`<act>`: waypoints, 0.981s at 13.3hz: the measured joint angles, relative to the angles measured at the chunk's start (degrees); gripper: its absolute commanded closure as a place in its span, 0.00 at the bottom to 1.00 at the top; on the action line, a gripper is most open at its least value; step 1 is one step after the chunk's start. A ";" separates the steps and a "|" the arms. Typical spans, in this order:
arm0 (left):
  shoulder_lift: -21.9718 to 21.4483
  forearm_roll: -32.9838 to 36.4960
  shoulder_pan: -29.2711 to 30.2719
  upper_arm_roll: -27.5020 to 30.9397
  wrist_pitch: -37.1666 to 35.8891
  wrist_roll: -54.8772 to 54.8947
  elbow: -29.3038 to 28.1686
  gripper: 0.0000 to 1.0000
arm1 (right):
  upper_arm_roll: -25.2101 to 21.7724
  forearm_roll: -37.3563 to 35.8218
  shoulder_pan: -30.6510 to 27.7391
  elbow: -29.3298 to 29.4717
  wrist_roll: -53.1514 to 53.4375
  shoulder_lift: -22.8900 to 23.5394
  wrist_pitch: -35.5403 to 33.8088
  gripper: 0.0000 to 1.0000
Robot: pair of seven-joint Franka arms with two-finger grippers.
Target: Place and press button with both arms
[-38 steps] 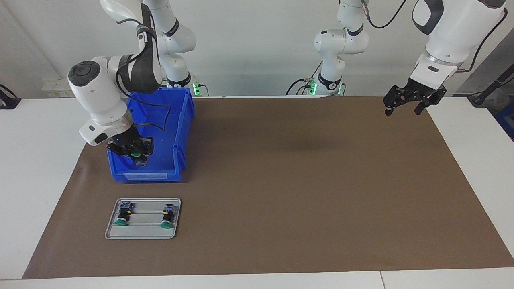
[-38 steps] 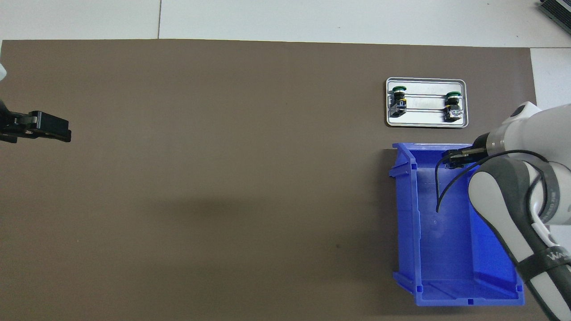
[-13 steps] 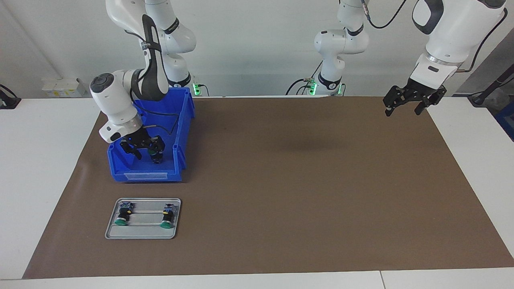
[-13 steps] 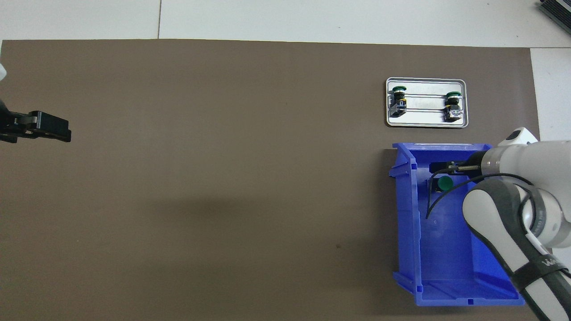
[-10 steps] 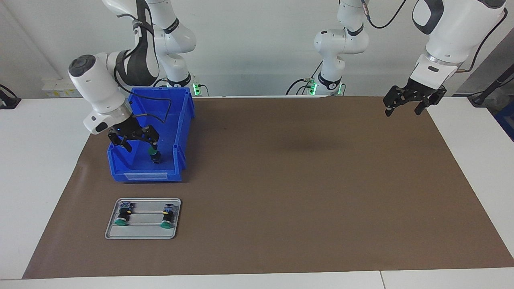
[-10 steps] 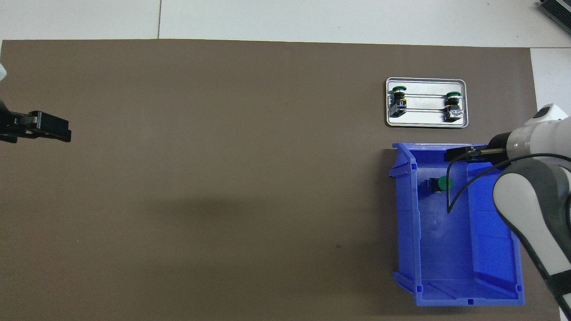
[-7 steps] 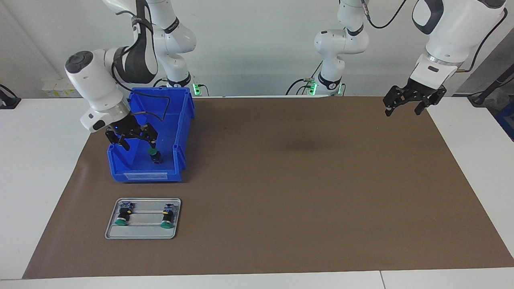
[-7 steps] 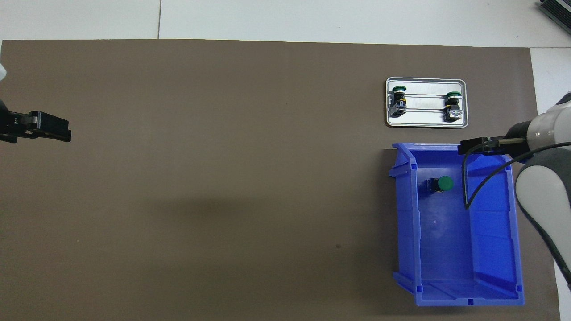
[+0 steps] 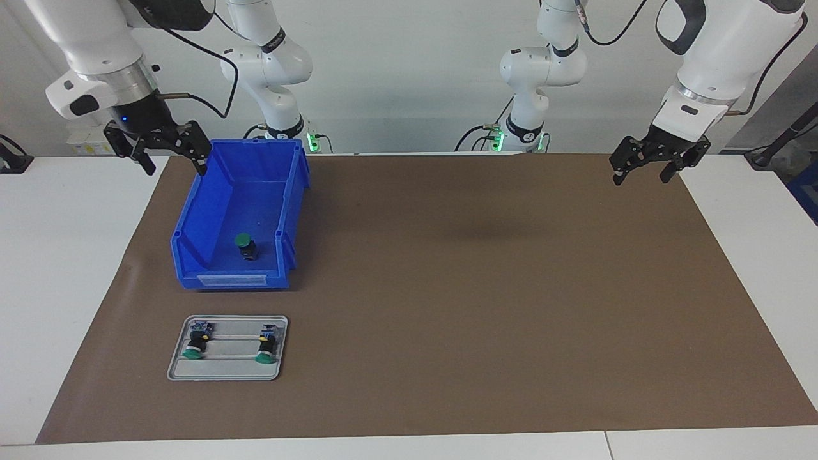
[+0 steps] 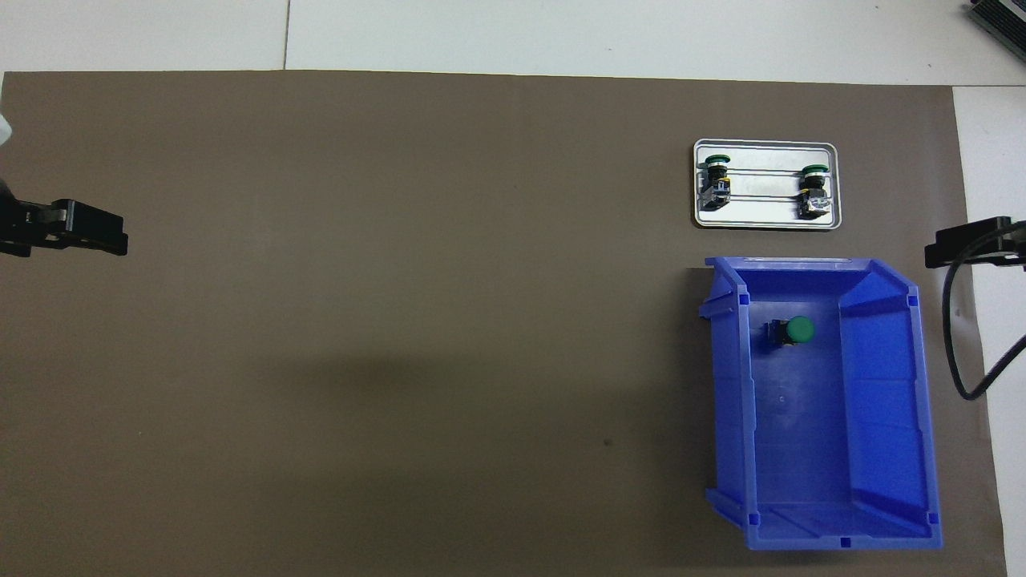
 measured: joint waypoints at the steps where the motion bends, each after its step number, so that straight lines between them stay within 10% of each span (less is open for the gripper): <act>1: 0.00 0.00 0.00 0.00 0.00 0.00 0.00 0.00 | 0.11 -0.02 0.00 -0.04 0.86 0.11 -0.27 0.00; 13: 0.00 0.00 0.00 0.00 0.00 0.00 0.00 0.00 | 0.64 -0.34 2.42 -2.68 1.33 -0.84 -2.92 0.00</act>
